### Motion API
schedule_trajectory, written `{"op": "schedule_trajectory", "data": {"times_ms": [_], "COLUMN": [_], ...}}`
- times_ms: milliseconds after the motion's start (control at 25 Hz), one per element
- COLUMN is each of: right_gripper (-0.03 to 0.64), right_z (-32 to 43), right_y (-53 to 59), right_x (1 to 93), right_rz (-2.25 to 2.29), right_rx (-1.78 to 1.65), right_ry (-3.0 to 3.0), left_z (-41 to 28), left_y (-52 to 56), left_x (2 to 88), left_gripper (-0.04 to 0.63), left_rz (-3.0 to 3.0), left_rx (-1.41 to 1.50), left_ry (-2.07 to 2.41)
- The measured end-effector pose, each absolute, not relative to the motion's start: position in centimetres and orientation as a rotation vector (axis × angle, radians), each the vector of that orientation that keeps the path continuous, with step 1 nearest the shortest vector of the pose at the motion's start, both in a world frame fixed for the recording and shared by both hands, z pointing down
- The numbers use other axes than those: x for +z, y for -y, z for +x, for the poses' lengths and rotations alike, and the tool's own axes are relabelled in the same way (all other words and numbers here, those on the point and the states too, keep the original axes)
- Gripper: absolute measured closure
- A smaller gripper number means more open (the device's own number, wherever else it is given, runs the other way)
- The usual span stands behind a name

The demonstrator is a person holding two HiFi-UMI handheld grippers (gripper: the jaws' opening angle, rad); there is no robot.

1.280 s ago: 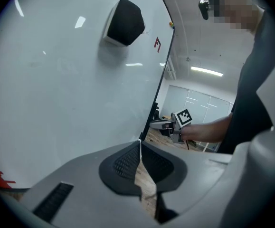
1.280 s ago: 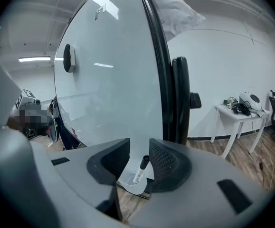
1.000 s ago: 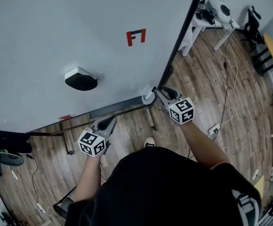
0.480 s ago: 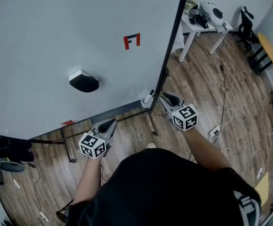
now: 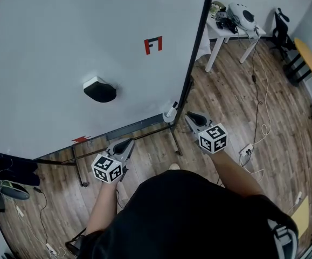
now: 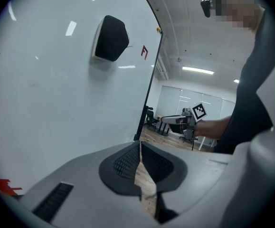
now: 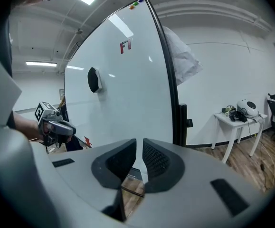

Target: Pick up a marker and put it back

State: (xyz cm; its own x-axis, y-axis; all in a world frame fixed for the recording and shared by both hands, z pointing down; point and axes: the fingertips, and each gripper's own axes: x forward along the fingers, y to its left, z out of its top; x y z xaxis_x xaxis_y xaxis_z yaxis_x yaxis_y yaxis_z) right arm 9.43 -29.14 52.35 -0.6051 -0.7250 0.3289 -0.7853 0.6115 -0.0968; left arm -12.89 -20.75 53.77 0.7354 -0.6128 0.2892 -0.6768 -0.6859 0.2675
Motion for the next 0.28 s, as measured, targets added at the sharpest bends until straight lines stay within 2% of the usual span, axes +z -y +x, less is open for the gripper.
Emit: {"op": "schedule_trajectory", "data": {"times_ms": [280], "right_gripper": [0.598], "right_z": [9.18], "right_y": [28.15], "right_x": [52.81], "right_rz": [1.226], "right_rx": [0.363], "right_ry": [2.587], "left_z": [-13.05], "left_y": [20.04], "left_x": [53.91], "left_gripper": [0.580], "left_rz": [2.578], "left_rx": [0.247], "left_ry": [0.994]}}
